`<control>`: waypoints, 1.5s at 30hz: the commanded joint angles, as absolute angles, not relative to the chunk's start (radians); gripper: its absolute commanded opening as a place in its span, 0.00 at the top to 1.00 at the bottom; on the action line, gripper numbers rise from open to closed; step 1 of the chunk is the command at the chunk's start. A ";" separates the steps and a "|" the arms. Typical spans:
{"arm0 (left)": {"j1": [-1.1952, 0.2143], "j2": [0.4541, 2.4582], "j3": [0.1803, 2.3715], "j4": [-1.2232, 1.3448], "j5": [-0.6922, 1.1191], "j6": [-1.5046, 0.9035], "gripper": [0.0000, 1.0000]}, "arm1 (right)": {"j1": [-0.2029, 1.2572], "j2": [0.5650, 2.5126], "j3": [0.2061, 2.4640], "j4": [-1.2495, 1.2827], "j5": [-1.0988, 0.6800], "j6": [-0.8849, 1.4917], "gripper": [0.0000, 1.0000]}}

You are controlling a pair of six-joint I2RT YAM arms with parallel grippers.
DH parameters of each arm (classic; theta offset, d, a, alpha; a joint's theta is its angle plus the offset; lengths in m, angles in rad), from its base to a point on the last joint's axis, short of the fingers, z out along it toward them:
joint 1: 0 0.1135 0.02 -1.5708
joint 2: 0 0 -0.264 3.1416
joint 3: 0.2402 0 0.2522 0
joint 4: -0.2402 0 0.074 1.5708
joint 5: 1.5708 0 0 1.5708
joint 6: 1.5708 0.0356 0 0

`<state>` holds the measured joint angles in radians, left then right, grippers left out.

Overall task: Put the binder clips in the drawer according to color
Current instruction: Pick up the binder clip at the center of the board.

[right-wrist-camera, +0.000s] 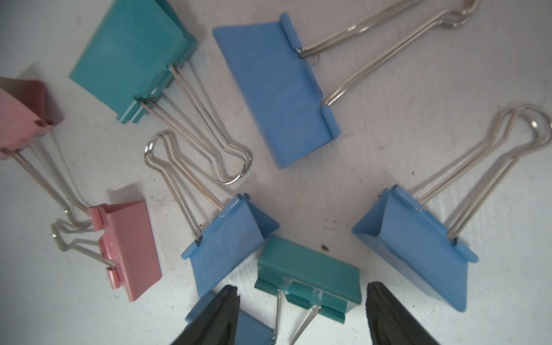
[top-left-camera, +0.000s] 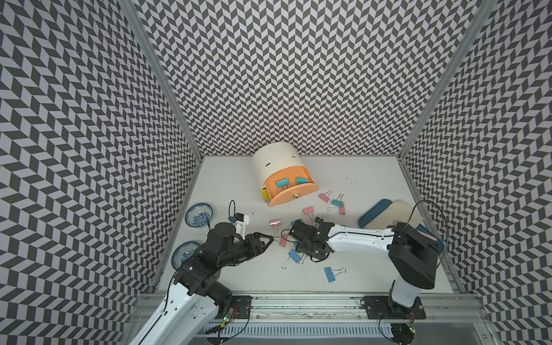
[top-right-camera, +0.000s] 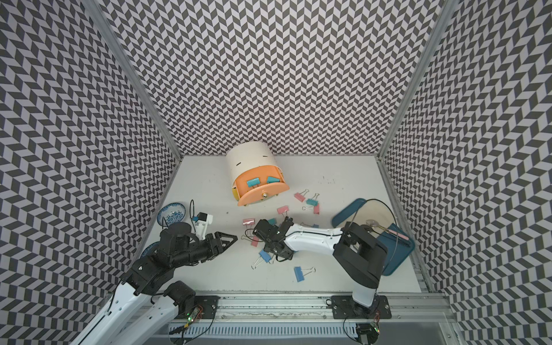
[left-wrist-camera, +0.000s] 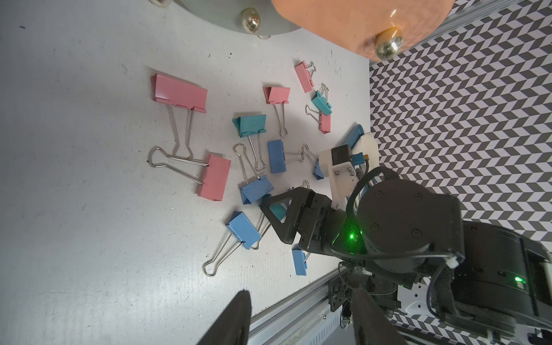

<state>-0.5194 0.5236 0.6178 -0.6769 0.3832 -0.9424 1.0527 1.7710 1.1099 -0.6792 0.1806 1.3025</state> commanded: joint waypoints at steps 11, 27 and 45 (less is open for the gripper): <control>-0.525 0.482 0.655 -0.717 0.374 -0.937 0.42 | 1.049 1.824 1.126 -0.680 0.218 1.304 0.29; -0.525 0.479 0.653 -0.708 0.359 -0.960 0.42 | 1.051 1.820 1.081 -0.679 0.210 1.260 0.42; -0.526 0.535 0.689 -0.649 0.330 -0.969 0.42 | 1.086 1.599 1.009 -0.711 0.224 1.245 0.51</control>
